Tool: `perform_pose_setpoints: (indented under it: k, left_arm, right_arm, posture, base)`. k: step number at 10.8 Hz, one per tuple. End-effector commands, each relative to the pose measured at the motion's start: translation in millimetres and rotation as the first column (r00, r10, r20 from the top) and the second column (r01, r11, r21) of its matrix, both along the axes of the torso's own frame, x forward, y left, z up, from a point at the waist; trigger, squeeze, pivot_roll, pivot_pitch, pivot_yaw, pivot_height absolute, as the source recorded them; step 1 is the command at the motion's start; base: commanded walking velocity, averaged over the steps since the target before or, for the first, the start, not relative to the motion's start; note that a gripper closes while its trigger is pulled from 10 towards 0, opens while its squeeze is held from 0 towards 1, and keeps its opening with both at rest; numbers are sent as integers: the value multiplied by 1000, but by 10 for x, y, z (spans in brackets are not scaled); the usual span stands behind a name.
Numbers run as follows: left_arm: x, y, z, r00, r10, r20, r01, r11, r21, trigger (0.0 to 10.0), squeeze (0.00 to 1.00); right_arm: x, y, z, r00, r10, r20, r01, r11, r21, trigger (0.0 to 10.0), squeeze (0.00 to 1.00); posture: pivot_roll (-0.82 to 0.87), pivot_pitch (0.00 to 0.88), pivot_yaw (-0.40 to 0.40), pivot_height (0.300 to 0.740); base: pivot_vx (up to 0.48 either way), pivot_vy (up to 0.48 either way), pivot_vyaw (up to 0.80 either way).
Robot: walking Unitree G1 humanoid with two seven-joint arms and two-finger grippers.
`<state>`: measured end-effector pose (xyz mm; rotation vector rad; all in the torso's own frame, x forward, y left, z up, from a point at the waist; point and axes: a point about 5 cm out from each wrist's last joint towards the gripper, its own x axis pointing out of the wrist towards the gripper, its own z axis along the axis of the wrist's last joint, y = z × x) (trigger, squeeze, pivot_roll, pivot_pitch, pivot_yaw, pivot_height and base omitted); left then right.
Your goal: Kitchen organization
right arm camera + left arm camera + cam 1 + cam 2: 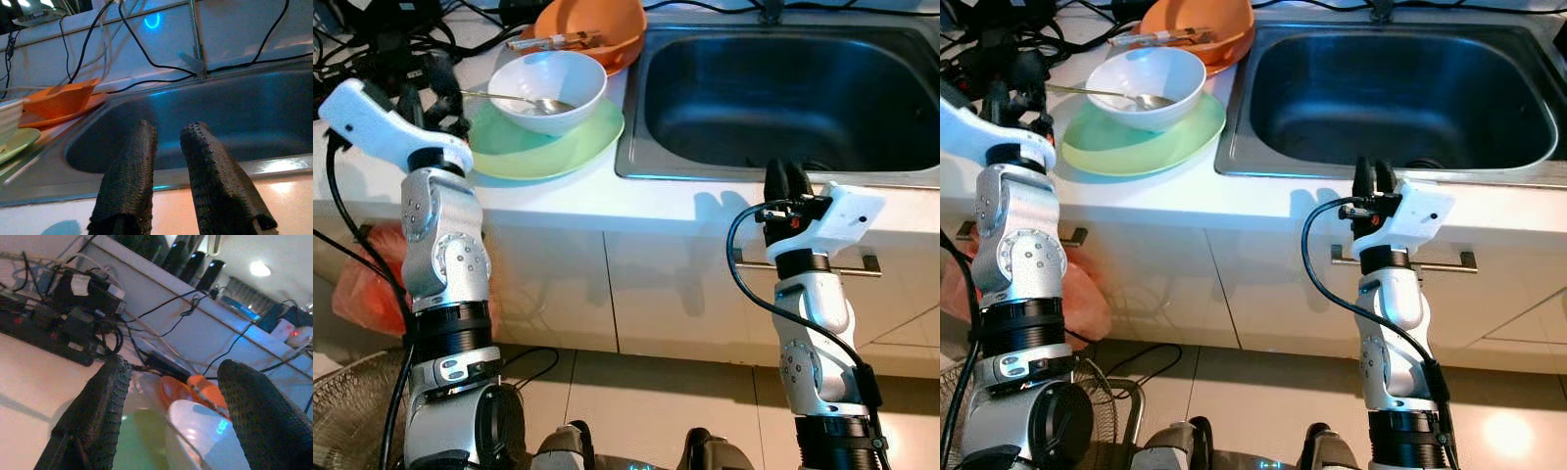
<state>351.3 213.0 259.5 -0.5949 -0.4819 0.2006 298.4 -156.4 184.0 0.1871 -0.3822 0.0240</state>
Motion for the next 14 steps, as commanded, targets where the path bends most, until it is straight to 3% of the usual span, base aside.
perform_pose_setpoints:
  k: [1,8,14]
  left_arm:
    - [16,33,34,1000,17,7,-17,1000,-22,10000,0]
    - [238,-94,28,998,-35,-61,30,997,-71,10000,0]
    - [411,-15,-75,989,-11,-147,0,997,-80,10000,0]
  right_arm:
    - [1,19,-5,1000,2,4,-2,1000,-7,10000,0]
    - [5,36,-1,1000,7,7,-7,1000,-4,10000,0]
    - [-1,41,1,1000,8,9,-8,1000,-3,10000,0]
  posture:
    - [104,176,62,740]
    - [95,174,69,740]
    - [84,167,70,740]
  base:
    - [0,0,0]
    - [0,0,0]
    - [0,0,0]
